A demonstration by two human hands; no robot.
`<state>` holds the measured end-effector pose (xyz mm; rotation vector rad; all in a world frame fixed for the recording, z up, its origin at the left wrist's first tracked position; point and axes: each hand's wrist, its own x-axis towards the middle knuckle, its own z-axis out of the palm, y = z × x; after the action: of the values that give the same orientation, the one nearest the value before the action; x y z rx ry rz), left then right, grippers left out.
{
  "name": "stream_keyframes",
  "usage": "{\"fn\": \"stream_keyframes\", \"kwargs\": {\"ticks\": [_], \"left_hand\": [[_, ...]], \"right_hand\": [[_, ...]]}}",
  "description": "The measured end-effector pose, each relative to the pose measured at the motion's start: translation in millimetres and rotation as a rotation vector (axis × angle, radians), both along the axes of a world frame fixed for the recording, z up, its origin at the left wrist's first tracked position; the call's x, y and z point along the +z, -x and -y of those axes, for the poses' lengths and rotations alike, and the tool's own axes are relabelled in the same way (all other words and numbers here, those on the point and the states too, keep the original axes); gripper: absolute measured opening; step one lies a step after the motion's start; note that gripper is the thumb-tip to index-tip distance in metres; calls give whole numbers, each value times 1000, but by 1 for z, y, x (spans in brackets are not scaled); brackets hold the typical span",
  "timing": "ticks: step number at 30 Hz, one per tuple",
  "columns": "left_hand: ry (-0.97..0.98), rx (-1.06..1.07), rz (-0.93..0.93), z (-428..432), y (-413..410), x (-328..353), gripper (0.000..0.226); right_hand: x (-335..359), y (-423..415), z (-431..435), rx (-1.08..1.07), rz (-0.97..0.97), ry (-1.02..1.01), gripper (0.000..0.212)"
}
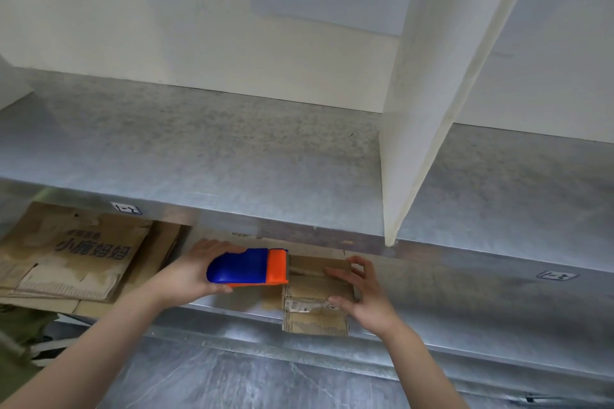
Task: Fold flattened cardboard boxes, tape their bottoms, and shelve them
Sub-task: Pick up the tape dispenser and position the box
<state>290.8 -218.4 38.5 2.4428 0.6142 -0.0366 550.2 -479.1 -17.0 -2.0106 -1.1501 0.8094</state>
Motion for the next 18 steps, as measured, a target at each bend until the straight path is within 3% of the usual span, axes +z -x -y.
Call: {"fn": "stream_keyframes", "kwargs": {"ticks": [4, 9, 18], "left_hand": [[47, 48, -17, 0, -3, -15, 65], [123, 104, 2, 1, -3, -27, 67], [1, 89, 13, -22, 25, -3, 66]], "right_hand": [[-3, 2, 2, -5, -2, -40, 53], [-6, 2, 2, 6, -48, -53, 41], [-1, 1, -1, 3, -33, -17, 42]]}}
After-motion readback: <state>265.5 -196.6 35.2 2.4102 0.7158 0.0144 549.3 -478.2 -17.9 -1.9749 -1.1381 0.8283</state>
